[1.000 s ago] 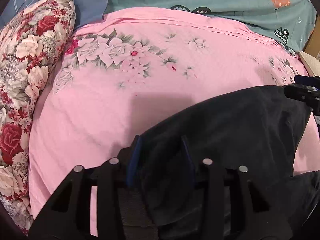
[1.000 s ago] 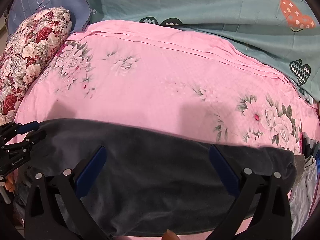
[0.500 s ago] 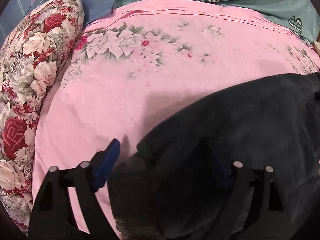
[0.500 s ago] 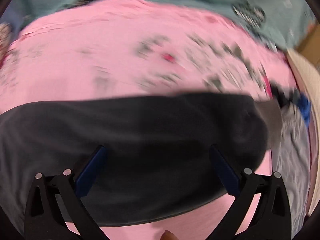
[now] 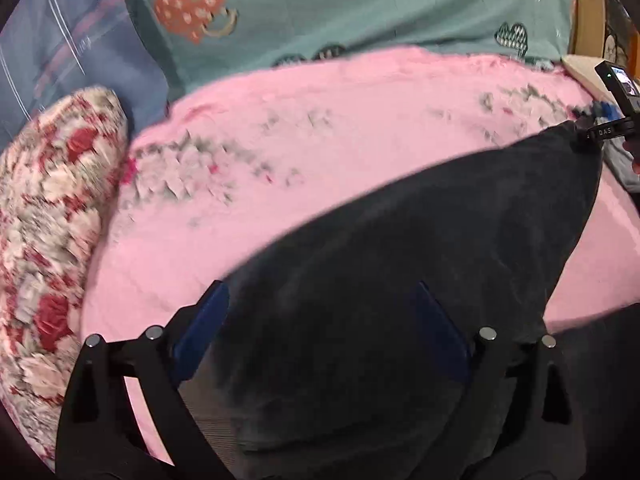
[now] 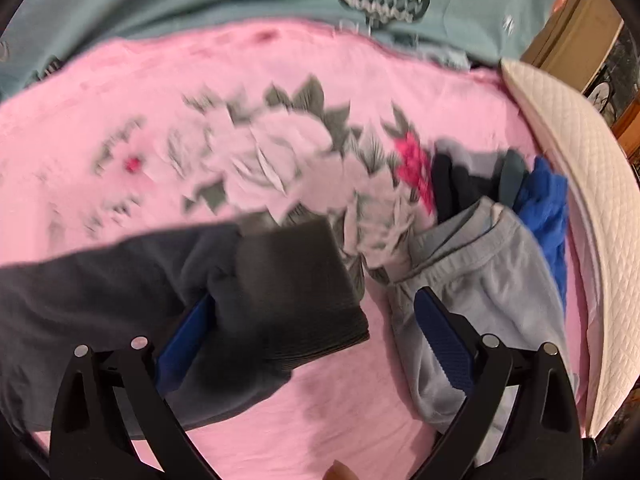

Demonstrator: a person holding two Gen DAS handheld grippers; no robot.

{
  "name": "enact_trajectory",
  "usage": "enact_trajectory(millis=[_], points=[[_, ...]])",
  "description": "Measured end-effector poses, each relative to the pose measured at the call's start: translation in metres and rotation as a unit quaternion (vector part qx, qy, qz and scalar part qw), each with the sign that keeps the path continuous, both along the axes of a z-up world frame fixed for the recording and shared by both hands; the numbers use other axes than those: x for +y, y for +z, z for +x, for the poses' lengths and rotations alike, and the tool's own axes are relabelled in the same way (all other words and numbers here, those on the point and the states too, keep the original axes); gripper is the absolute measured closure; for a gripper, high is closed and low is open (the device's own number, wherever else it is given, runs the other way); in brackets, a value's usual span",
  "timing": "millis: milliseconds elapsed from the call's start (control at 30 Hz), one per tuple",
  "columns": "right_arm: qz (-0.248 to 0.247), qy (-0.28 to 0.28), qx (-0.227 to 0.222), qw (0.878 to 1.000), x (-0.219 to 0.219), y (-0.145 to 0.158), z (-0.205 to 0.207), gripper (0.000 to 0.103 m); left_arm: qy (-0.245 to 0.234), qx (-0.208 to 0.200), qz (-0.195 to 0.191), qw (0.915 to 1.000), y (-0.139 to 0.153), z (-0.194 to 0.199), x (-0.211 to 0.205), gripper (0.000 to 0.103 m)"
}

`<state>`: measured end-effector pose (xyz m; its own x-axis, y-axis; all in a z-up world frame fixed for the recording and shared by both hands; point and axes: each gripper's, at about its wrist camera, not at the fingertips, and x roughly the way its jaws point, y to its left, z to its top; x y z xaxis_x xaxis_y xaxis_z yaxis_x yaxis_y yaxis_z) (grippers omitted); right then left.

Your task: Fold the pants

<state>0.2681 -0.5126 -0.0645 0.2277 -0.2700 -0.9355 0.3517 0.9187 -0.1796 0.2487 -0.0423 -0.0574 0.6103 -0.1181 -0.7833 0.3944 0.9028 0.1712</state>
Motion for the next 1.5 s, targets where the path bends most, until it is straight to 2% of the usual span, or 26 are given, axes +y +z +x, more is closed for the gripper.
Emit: enact_trajectory(millis=[100, 167, 267, 333, 400, 467, 533, 633, 700, 767, 800, 833, 1000, 1200, 1267, 1300, 1333, 1400, 1433, 1500], points=[[0.075, -0.040, -0.011, 0.996, -0.024, -0.020, -0.003, 0.001, 0.051, 0.035, 0.035, 0.9975, -0.043, 0.022, 0.010, 0.008], [0.070, -0.033, -0.011, 0.997, -0.023, -0.021, -0.002, 0.001, 0.067, 0.055, -0.006, 0.9962, -0.049, 0.027, 0.029, 0.007], [0.029, -0.014, -0.021, 0.999, -0.008, -0.002, -0.004, 0.001, 0.067, 0.046, -0.022, 0.9964, -0.029, 0.021, 0.040, 0.011], [0.051, 0.020, -0.057, 0.997, 0.010, 0.026, -0.006, 0.001, 0.062, 0.010, -0.033, 0.9975, 0.001, 0.015, 0.052, 0.011], [0.090, 0.075, -0.086, 0.989, 0.041, 0.055, 0.000, 0.001, 0.068, -0.006, -0.040, 0.9968, 0.021, 0.018, 0.065, 0.011], [0.108, 0.135, -0.092, 0.981, 0.080, 0.071, 0.006, 0.001, 0.086, 0.000, -0.050, 0.9951, 0.034, 0.029, 0.081, 0.011], [0.118, 0.212, -0.077, 0.967, 0.129, 0.079, 0.018, 0.001, 0.098, 0.017, -0.048, 0.9939, 0.032, 0.042, 0.095, 0.011], [0.117, 0.265, -0.058, 0.955, 0.191, 0.071, 0.036, 0.001, 0.101, 0.038, -0.031, 0.9937, 0.015, 0.057, 0.104, 0.013], [0.121, 0.269, -0.039, 0.955, 0.213, 0.054, 0.052, 0.002, 0.100, 0.049, -0.020, 0.9936, 0.001, 0.060, 0.106, 0.013], [0.120, 0.268, -0.022, 0.956, 0.228, 0.035, 0.059, 0.005, 0.096, 0.056, -0.013, 0.9938, -0.013, 0.062, 0.106, 0.019], [0.123, 0.270, -0.016, 0.955, 0.234, 0.027, 0.057, 0.008, 0.091, 0.063, -0.016, 0.9937, -0.018, 0.062, 0.105, 0.025], [0.125, 0.272, -0.011, 0.954, 0.240, 0.020, 0.055, 0.008, 0.087, 0.066, -0.020, 0.9938, -0.020, 0.063, 0.104, 0.027], [0.095, 0.290, -0.003, 0.952, 0.261, -0.004, 0.045, 0.008, 0.070, 0.061, -0.022, 0.9954, -0.026, 0.067, 0.095, 0.027], [0.103, 0.283, 0.002, 0.954, 0.256, -0.020, 0.052, 0.008, 0.083, 0.082, -0.042, 0.9923, -0.042, 0.077, 0.102, 0.023], [0.101, 0.286, -0.003, 0.953, 0.257, -0.020, 0.052, 0.008, 0.080, 0.086, -0.047, 0.9919, -0.042, 0.076, 0.102, 0.026], [0.101, 0.289, -0.005, 0.952, 0.258, -0.020, 0.051, 0.010, 0.072, 0.088, -0.047, 0.9924, -0.042, 0.075, 0.101, 0.033], [0.102, 0.292, -0.007, 0.951, 0.258, -0.020, 0.051, 0.012, 0.066, 0.090, -0.049, 0.9926, -0.041, 0.074, 0.098, 0.045], [0.106, 0.303, -0.011, 0.947, 0.261, -0.017, 0.050, 0.024, 0.051, 0.096, -0.053, 0.9927, -0.038, 0.071, 0.093, 0.058], [0.107, 0.310, -0.013, 0.945, 0.263, -0.015, 0.048, 0.028, 0.047, 0.093, -0.047, 0.9935, -0.038, 0.070, 0.090, 0.061], [0.115, 0.325, -0.016, 0.939, 0.267, -0.012, 0.046, 0.047, 0.038, 0.091, -0.044, 0.9941, -0.037, 0.068, 0.090, 0.067]])
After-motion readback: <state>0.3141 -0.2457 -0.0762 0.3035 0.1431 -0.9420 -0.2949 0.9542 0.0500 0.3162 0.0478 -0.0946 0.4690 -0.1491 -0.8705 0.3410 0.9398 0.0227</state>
